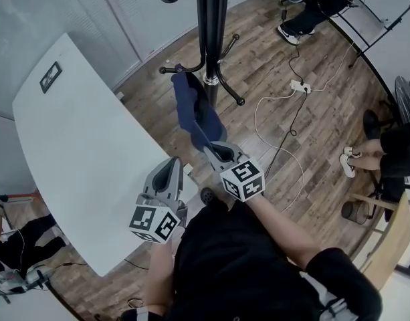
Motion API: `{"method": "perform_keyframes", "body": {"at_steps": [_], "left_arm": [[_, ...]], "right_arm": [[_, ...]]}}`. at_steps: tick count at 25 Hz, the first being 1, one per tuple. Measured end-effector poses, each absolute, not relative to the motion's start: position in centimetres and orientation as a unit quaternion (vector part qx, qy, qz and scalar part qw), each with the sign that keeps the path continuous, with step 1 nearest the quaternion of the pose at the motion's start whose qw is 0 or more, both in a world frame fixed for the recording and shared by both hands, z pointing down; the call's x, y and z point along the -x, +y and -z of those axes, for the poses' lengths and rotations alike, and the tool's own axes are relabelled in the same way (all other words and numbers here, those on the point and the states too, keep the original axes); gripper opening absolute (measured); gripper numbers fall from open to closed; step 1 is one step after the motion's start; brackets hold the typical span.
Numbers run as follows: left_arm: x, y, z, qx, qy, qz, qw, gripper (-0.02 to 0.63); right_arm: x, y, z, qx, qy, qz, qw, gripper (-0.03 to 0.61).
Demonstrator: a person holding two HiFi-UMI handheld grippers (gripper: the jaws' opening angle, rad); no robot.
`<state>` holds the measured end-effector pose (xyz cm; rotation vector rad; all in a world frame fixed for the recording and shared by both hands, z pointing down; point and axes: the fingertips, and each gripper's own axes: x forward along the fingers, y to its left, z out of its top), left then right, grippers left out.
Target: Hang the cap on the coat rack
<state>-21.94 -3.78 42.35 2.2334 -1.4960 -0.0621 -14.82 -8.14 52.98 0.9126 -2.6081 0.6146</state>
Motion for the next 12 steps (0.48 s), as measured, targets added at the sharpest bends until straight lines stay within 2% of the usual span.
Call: {"method": "perform_keyframes", "body": {"at_steps": [12], "left_arm": [[21.3,-3.9,-42.5,-0.813,-0.536,0.018,0.226,0.015]], "right_arm": [[13.8,-8.4,-55.9,-0.326,-0.903,-0.208,0.187,0.044]]}}
